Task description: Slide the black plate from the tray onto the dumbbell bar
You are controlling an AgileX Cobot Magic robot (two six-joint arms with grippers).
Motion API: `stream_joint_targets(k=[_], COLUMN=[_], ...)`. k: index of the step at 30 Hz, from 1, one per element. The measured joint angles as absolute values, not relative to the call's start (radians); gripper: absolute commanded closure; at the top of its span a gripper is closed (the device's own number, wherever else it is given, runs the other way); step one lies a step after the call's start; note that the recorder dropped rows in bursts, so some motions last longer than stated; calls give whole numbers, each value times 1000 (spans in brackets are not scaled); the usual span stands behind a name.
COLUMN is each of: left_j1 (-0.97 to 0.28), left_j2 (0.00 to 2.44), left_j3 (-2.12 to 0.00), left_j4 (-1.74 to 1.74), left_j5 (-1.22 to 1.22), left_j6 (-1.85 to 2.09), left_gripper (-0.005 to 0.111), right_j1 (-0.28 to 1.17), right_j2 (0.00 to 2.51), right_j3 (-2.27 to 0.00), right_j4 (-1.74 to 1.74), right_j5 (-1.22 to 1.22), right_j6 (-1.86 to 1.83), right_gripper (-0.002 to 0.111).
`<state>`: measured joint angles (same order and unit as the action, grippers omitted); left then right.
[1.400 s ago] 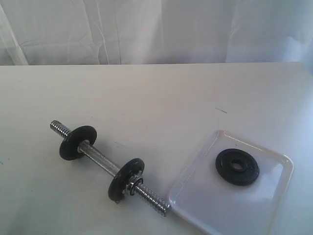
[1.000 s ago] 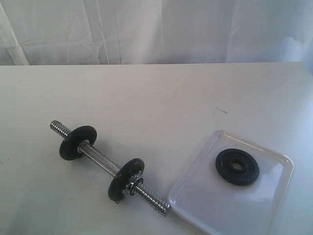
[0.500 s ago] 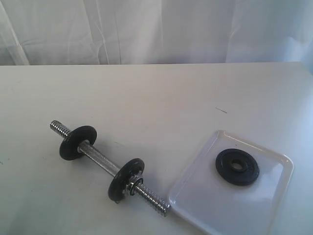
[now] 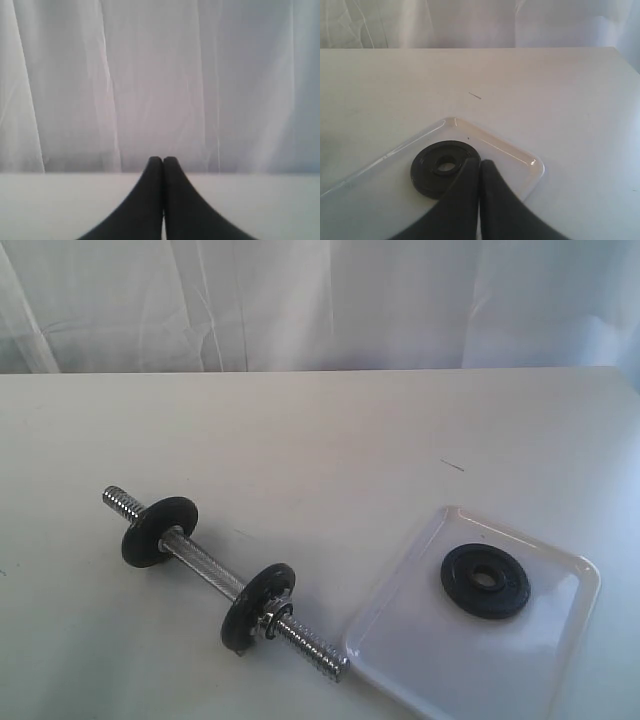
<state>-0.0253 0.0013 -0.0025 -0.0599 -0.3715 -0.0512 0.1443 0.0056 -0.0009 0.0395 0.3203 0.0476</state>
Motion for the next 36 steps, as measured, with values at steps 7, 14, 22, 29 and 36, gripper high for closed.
stream_joint_targets(k=[7,14,22,29,36], left_j1=[-25,-25,-25,-25,-65], left_j2=[0,0,177,451,660], left_j3=[-2,-21,-353,-489,-425], left_j4=[-60,26,210,284,-50], left_j5=[-732,-740,-422,162,356], left_j6=[-200,-515,-559,-487,-348], left_gripper=[107,107,107,107,107], right_j1=[144,144,144,144,144], right_j2=[6,6,6,6,6], right_j3=[-1,-1,-1,-1,-1], right_j4=[39,39,39,39,39], right_j5=[320,320,320,320,320], right_j6=[48,48,48,48,48], right_gripper=[108,108,108,108,108])
